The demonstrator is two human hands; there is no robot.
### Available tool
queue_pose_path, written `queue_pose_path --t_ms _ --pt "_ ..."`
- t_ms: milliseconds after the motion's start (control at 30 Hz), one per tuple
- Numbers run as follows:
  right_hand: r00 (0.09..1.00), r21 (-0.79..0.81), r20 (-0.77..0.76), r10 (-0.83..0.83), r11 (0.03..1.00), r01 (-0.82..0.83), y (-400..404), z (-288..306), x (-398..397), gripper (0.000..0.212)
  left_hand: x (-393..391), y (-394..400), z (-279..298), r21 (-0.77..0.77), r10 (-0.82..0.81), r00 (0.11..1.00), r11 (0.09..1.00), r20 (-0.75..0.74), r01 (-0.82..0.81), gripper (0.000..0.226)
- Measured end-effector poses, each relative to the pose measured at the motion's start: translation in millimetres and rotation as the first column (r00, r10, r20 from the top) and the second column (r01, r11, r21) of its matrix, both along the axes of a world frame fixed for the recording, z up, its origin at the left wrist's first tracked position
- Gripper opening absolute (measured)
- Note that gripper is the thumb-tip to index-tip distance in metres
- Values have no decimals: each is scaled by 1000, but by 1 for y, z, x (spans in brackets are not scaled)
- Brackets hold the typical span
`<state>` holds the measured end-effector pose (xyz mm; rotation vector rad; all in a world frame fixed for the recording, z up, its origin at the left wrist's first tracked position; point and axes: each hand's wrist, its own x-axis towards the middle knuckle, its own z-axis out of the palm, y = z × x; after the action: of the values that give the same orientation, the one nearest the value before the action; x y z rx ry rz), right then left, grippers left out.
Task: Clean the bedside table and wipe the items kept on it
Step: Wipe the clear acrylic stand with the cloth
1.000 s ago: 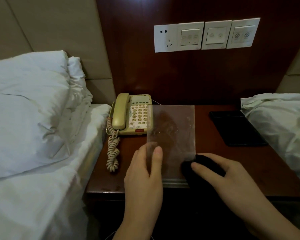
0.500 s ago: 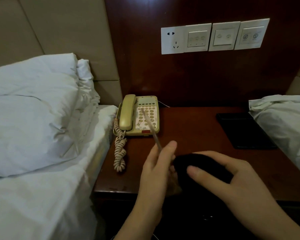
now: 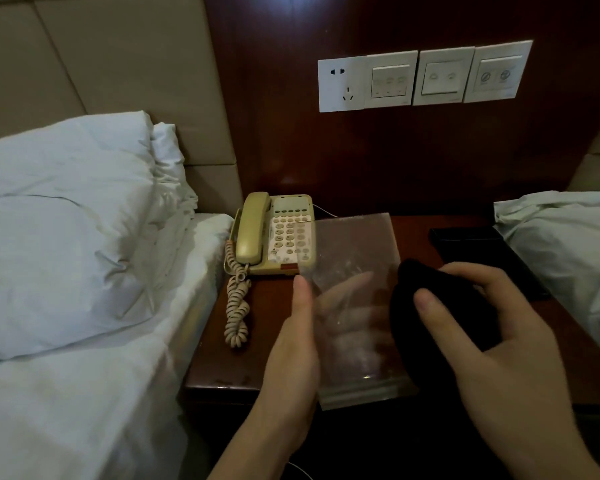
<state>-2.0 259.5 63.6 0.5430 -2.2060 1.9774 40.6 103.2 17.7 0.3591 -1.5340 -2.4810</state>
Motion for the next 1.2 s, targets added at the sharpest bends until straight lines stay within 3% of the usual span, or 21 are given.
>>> queue_pose_path --t_ms 100,200,267,367,400,433,500,600,667,767,833,933,1000,1067,1200 --pt "978 160 -206 -14 986 48 2 -8 -3 18 0 -2 1 19 34 999 999 10 -34 71" --pt "912 402 -402 78 910 100 2 -13 -5 21 6 3 8 -49 98 995 994 -9 -99 64" --pt "894 540 -392 217 841 33 1 -15 -3 28 9 7 12 -95 181 983 979 -14 -182 61" --pt "821 746 -309 481 658 -105 1 -19 -2 61 12 7 18 -129 231 973 965 9 -228 64" --pt "815 784 -236 529 599 -161 3 -17 -3 63 12 5 18 -147 241 970 961 14 -236 64" --pt "815 790 -172 554 571 -221 5 -15 -4 60 13 2 19 -149 256 966 957 19 -250 64" --pt "810 732 -150 567 614 -294 9 -11 -5 55 12 1 18 -127 256 966 960 46 -248 64" --pt "762 722 -275 586 649 -239 12 -12 -2 42 13 2 15 -126 219 973 970 68 -209 66" --pt "711 766 -321 626 613 -194 12 -10 1 29 14 6 13 -180 192 978 968 85 -175 65" --pt "671 792 -330 664 581 -187 3 -12 1 29 15 15 14 -233 207 974 955 95 -181 63" --pt "706 758 -381 598 639 -132 -10 -13 -3 30 12 21 11 -217 232 966 955 113 -204 61" --pt "832 578 -451 324 816 -4 -25 -4 -22 28 12 33 9 -224 200 975 959 94 -175 64" --pt "870 509 -443 217 860 45 -25 1 -33 26 13 37 10 -285 189 976 947 111 -151 69" --pt "858 583 -408 312 812 -18 -18 -5 -27 28 14 31 11 -300 212 969 939 126 -167 72" --pt "737 742 -342 583 649 -169 -11 -23 8 28 13 12 9 -345 341 930 897 140 -277 71"
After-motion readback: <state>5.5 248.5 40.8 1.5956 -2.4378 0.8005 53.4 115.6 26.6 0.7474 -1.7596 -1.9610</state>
